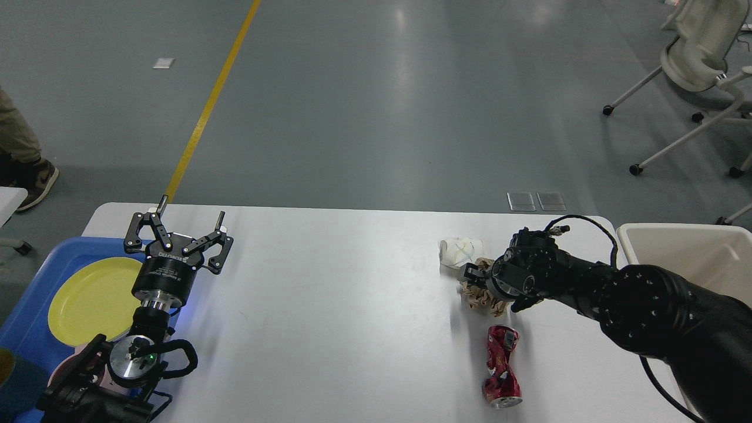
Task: Tidy desktop
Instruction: 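Lower the right gripper onto the brown paper wad and grasp it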
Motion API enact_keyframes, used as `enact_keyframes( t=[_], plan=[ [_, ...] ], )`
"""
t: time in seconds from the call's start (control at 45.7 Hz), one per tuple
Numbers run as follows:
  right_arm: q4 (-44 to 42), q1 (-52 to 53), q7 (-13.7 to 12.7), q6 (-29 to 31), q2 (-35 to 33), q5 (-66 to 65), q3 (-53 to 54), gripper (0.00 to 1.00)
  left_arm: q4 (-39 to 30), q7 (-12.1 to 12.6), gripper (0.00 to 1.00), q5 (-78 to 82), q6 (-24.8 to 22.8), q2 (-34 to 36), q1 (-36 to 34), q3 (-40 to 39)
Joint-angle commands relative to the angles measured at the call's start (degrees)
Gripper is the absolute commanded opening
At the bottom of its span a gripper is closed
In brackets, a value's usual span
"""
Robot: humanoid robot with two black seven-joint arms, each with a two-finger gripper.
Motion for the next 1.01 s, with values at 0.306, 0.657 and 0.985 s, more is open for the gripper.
enact_keyframes(
  t=[0.306, 0.657, 0.985],
  plan=[
    [3.06, 1.01, -0.92, 0.35, -0.05, 0.66, 0.45, 0.0, 0.0, 0.08, 0.96, 0.0, 0.0, 0.0, 0.0, 0.0],
    [4.72, 2.67, -0.92, 1.58, -2.42, 0.84, 0.45, 0.0, 0.0, -0.01, 0.96, 0.0, 0.0, 0.0, 0.0, 0.0],
    [22.73, 17.07, -1.28, 10.01, -11.82, 0.66, -2.18, 0.0, 0.0, -0.01, 0.96, 0.0, 0.0, 0.0, 0.0, 0.0]
  ],
)
